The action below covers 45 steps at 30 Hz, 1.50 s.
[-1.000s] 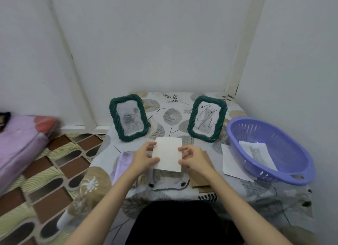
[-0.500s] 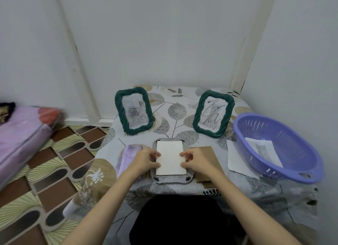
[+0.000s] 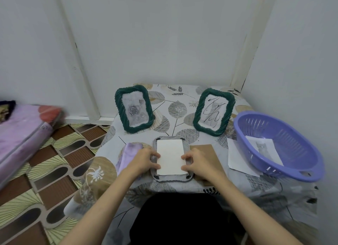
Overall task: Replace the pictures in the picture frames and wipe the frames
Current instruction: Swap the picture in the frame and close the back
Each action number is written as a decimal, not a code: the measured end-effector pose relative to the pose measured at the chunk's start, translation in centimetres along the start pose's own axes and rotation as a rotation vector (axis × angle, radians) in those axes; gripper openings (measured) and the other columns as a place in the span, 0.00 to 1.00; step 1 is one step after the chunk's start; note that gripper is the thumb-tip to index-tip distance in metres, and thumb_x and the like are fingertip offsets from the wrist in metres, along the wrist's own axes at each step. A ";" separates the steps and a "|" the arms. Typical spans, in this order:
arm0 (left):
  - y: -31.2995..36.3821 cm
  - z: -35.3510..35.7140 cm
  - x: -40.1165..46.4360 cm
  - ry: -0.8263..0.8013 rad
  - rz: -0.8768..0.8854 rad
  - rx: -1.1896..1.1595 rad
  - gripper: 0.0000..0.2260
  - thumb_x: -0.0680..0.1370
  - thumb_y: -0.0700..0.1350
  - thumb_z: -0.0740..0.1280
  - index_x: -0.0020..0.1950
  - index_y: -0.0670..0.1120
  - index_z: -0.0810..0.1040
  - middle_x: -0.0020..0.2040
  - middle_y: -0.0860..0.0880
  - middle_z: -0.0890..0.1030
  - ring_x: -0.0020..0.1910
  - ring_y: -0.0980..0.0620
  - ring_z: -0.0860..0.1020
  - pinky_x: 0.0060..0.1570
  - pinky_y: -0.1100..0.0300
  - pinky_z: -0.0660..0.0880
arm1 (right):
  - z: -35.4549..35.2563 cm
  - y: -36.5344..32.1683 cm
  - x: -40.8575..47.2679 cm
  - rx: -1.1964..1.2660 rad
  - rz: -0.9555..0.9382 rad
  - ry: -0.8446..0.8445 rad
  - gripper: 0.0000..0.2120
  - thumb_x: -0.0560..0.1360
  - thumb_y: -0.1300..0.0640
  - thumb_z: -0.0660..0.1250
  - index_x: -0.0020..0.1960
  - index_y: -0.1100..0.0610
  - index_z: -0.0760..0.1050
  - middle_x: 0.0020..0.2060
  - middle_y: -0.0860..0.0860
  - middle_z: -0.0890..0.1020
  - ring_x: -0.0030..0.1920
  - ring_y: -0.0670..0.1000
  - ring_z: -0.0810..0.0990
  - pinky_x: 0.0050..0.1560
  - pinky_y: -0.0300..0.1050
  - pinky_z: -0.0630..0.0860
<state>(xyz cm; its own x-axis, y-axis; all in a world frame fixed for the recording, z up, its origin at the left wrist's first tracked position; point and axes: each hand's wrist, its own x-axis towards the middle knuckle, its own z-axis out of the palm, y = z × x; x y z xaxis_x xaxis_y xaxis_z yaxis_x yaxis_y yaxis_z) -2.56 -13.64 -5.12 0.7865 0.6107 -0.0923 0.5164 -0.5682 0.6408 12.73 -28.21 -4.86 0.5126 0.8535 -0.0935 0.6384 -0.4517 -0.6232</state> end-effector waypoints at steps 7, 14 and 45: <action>-0.2 0.2 -0.1 -0.016 -0.028 -0.064 0.19 0.67 0.39 0.76 0.57 0.42 0.79 0.60 0.47 0.78 0.46 0.54 0.72 0.48 0.67 0.68 | 0.3 0.2 -0.1 -0.039 -0.012 -0.008 0.19 0.67 0.58 0.74 0.57 0.59 0.78 0.56 0.54 0.74 0.60 0.53 0.68 0.56 0.41 0.65; 0.2 0.1 -0.1 0.012 -0.002 -0.019 0.20 0.68 0.44 0.75 0.59 0.41 0.78 0.58 0.47 0.78 0.54 0.51 0.76 0.49 0.67 0.68 | -0.5 0.1 -0.1 -0.032 -0.040 0.012 0.18 0.70 0.58 0.71 0.59 0.57 0.76 0.58 0.54 0.73 0.63 0.54 0.66 0.62 0.45 0.64; -0.5 -0.1 0.8 -0.098 0.059 0.340 0.52 0.52 0.75 0.54 0.73 0.53 0.60 0.76 0.55 0.56 0.67 0.47 0.58 0.66 0.50 0.56 | -3.6 2.5 -0.4 -0.371 0.480 0.124 0.31 0.70 0.36 0.65 0.59 0.61 0.72 0.63 0.60 0.69 0.64 0.62 0.66 0.61 0.54 0.67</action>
<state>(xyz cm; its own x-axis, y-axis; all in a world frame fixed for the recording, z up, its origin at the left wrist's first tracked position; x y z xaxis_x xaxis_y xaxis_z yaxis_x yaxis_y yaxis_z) -2.23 -12.83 -5.41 0.8387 0.5246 -0.1462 0.5392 -0.7623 0.3581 16.17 -30.66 -3.56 0.8407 0.5064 -0.1915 0.4659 -0.8569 -0.2205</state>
